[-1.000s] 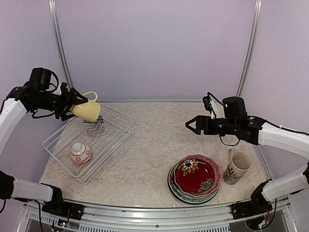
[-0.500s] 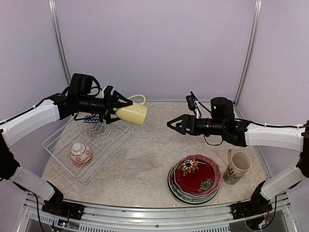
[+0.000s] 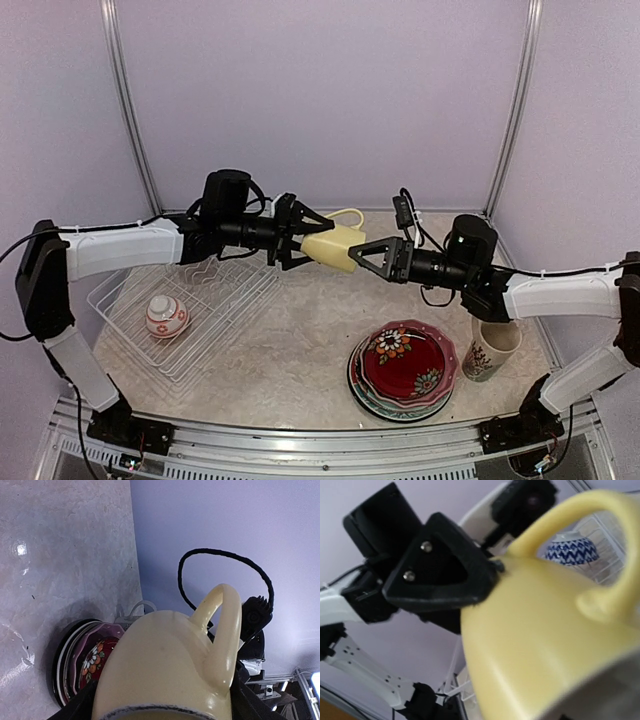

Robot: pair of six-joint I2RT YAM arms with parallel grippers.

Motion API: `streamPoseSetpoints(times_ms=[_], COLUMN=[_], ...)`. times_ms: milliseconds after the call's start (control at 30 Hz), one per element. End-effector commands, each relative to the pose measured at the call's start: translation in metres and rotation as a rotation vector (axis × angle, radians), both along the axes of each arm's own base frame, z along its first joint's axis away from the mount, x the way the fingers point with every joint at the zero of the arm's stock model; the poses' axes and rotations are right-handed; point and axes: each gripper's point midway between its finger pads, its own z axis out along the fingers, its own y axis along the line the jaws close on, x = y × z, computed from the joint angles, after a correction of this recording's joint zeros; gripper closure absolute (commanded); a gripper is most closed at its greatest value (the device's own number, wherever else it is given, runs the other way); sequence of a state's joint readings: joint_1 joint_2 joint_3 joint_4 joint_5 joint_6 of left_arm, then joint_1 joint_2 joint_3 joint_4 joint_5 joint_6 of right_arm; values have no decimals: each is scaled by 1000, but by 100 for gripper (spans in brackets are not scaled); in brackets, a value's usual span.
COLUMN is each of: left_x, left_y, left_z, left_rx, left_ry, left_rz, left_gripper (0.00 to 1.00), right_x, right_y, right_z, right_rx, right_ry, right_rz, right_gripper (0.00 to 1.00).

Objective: Unload the mixed dishes from the dish rack
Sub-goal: Pass from the left arm to the right

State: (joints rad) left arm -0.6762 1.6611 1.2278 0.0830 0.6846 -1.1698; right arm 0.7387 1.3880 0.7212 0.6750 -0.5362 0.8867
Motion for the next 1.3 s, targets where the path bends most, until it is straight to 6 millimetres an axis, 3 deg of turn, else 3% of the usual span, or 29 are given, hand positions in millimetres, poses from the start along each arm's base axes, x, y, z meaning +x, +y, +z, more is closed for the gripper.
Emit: streamPoseSetpoints(times_ms=[0, 333, 567, 733, 1067, 1133, 1267], left_x=[-4, -7, -14, -20, -19, -18, 0], left_y=[-28, -52, -59, -61, -42, -32, 9], left_z=[49, 37, 27, 25, 16, 8, -3], left_rx=[-210, -315, -308, -297, -113, -7, 138], left_ry=[-72, -26, -15, -21, -147, -160, -165], left_rz=[-81, -118, -131, -152, -130, -145, -111], left_gripper=[78, 79, 79, 76, 3, 1, 1], right_x=[-8, -5, 5, 11, 15, 16, 19], right_y=[1, -11, -25, -29, -46, -51, -64], right_z=[8, 3, 5, 8, 15, 13, 4], right_rx=[55, 38, -10, -46, -114, -144, -230], right_ry=[-20, -43, -83, -102, -140, -143, -138], right_rz=[19, -59, -170, -210, -297, -322, -373], right_gripper=[39, 73, 81, 100, 100, 100, 100])
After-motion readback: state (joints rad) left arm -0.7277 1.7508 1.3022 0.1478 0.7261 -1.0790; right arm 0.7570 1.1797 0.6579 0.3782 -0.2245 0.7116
